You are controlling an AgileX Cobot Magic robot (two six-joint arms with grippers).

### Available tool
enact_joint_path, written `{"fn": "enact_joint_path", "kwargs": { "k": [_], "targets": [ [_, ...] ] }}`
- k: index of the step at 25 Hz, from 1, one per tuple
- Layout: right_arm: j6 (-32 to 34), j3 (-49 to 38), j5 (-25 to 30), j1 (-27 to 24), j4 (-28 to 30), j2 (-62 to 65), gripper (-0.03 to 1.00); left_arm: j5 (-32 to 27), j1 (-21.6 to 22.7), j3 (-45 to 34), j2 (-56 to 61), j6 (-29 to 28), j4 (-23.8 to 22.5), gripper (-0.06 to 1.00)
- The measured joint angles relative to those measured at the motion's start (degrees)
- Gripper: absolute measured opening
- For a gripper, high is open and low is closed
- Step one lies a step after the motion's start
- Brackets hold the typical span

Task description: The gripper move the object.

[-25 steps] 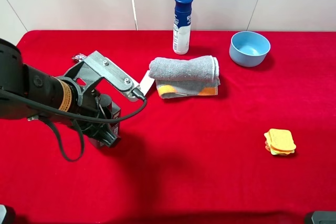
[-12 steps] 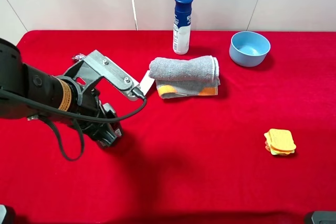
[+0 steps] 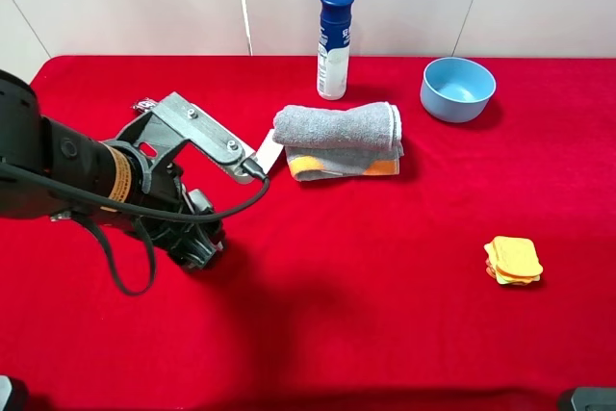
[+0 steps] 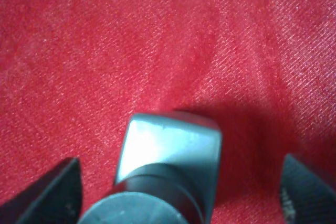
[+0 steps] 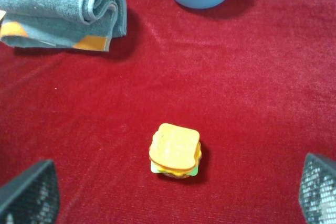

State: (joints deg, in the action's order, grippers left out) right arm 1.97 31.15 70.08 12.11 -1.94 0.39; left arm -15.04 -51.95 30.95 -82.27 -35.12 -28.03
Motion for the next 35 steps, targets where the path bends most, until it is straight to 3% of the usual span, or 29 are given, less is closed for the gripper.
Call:
{"fn": "enact_joint_path", "kwargs": {
  "k": [3, 6, 11, 18, 22, 27, 32, 35],
  "targets": [
    [0.0, 0.0, 0.0, 0.0, 0.0, 0.0, 0.69, 0.1, 0.0, 0.0, 0.0, 0.0, 0.2, 0.93],
    [0.0, 0.0, 0.0, 0.0, 0.0, 0.0, 0.69, 0.23, 0.0, 0.0, 0.0, 0.0, 0.37, 0.98],
    [0.0, 0.0, 0.0, 0.0, 0.0, 0.0, 0.69, 0.23, 0.0, 0.0, 2.17, 0.0, 0.36, 0.99],
    [0.0, 0.0, 0.0, 0.0, 0.0, 0.0, 0.69, -1.9, 0.0, 0.0, 14.33, 0.0, 0.48, 0.99],
    [0.0, 0.0, 0.0, 0.0, 0.0, 0.0, 0.69, -4.25, 0.0, 0.0, 21.08, 0.0, 3.73, 0.99],
    [0.0, 0.0, 0.0, 0.0, 0.0, 0.0, 0.69, -15.58, 0.0, 0.0, 26.45, -2.28, 10.63, 0.99],
    [0.0, 0.0, 0.0, 0.0, 0.0, 0.0, 0.69, -30.25, 0.33, -0.04, 32.2, -3.58, 11.66, 0.99],
    [0.0, 0.0, 0.0, 0.0, 0.0, 0.0, 0.69, -33.65, 3.04, -0.04, 36.11, -3.58, 11.87, 0.99]
  ]
}}
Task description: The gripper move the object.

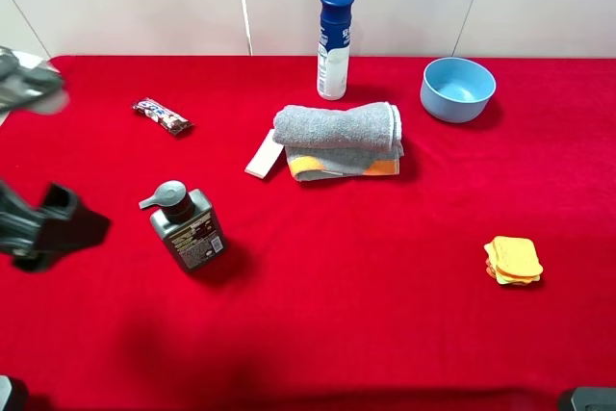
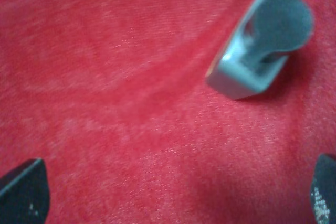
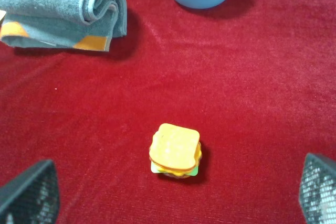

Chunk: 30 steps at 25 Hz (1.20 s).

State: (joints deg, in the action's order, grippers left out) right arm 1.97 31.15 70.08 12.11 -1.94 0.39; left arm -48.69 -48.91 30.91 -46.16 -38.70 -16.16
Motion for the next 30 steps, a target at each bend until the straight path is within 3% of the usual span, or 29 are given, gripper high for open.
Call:
{"fn": "enact_joint_path", "kwargs": {
  "k": [6, 10, 14, 23, 30],
  "targets": [
    [0.0, 0.0, 0.0, 0.0, 0.0, 0.0, 0.69, -1.37, 12.35, 0.0, 5.52, 2.7, 0.0, 0.99],
    [0.0, 0.0, 0.0, 0.0, 0.0, 0.0, 0.69, -4.73, 19.15, 0.0, 9.94, 10.93, 0.56, 0.99],
    [0.0, 0.0, 0.0, 0.0, 0.0, 0.0, 0.69, -12.05, 25.78, -0.07, 16.73, 17.87, 4.1, 0.99],
    [0.0, 0.0, 0.0, 0.0, 0.0, 0.0, 0.69, -13.41, 41.26, -3.05, 33.25, 21.3, 7.14, 0.99],
    [0.0, 0.0, 0.0, 0.0, 0.0, 0.0, 0.69, -12.84, 46.7, -3.23, 43.69, 26.46, 10.99, 0.99]
  ]
}}
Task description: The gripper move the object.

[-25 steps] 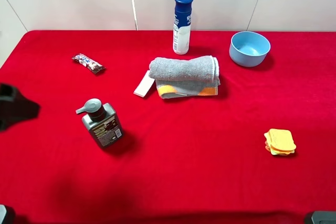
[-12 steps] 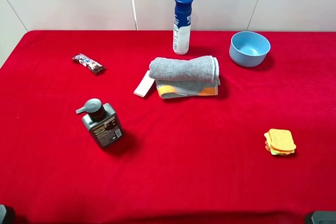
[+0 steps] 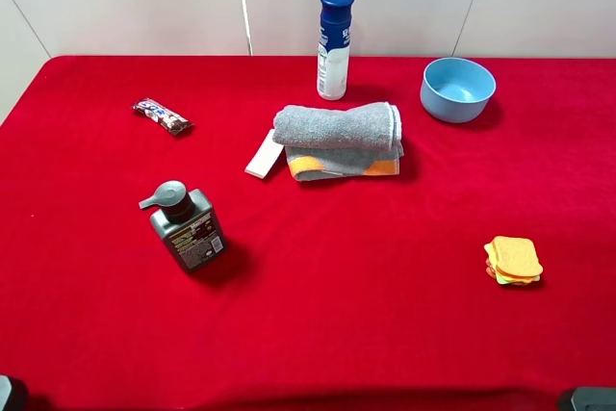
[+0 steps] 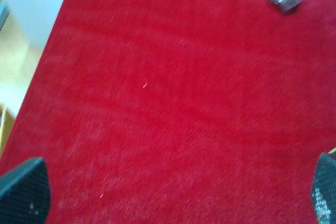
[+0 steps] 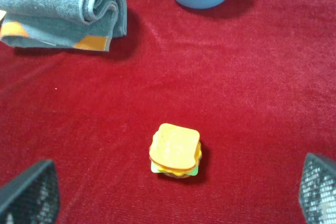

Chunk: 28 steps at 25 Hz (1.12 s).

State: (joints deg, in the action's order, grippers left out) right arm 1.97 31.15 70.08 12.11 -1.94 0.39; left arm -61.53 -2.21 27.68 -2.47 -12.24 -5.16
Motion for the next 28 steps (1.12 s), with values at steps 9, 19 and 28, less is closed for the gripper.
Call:
{"fn": "enact_joint_path", "kwargs": {
  "k": [9, 19, 28],
  "targets": [
    [0.0, 0.0, 0.0, 0.0, 0.0, 0.0, 0.69, 0.3, 0.44, -0.07, 2.66, 5.17, 3.85, 0.99],
    [0.0, 0.0, 0.0, 0.0, 0.0, 0.0, 0.69, 0.36, 0.44, -0.07, 2.66, 5.35, 3.8, 0.99],
    [0.0, 0.0, 0.0, 0.0, -0.01, 0.0, 0.69, 0.36, 0.44, -0.07, 2.66, 5.52, 3.76, 0.99]
  ]
}}
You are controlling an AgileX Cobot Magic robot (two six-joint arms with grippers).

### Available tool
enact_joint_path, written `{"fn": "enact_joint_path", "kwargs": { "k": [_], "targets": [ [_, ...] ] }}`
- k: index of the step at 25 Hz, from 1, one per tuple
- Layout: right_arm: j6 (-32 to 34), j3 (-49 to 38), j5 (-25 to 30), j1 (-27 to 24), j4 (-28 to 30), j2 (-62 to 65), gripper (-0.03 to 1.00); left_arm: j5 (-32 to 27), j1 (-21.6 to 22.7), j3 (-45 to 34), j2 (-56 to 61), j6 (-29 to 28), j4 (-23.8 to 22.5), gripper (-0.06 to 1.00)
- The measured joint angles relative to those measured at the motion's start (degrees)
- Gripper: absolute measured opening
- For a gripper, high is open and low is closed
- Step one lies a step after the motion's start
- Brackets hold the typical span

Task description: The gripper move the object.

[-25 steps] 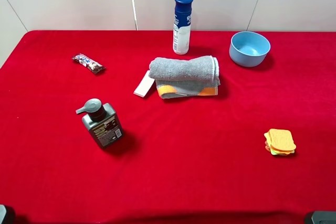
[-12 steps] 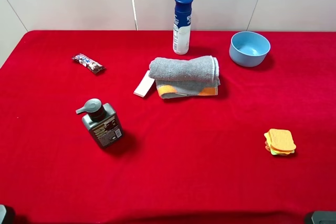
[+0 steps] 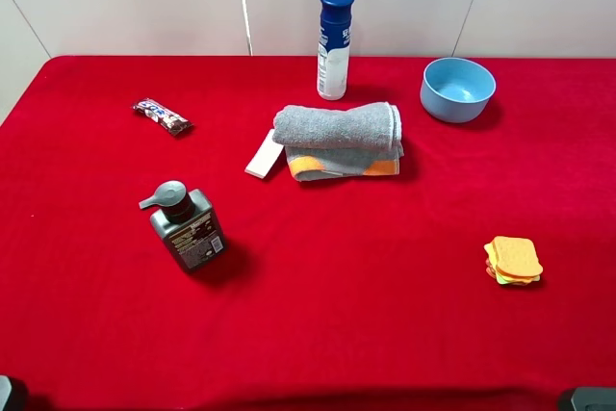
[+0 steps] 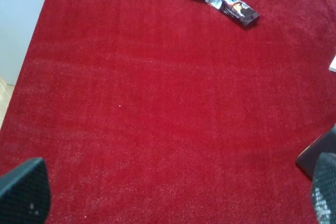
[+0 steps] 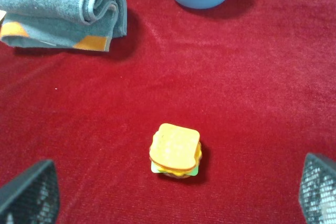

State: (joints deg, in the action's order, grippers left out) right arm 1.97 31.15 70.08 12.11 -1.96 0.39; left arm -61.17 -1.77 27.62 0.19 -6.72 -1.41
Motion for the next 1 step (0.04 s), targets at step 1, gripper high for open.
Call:
{"fn": "enact_joint_path", "kwargs": {
  "k": [1],
  "targets": [
    [0.0, 0.0, 0.0, 0.0, 0.0, 0.0, 0.69, 0.0, 0.0, 0.0, 0.0, 0.0, 0.0, 0.99]
  ]
}}
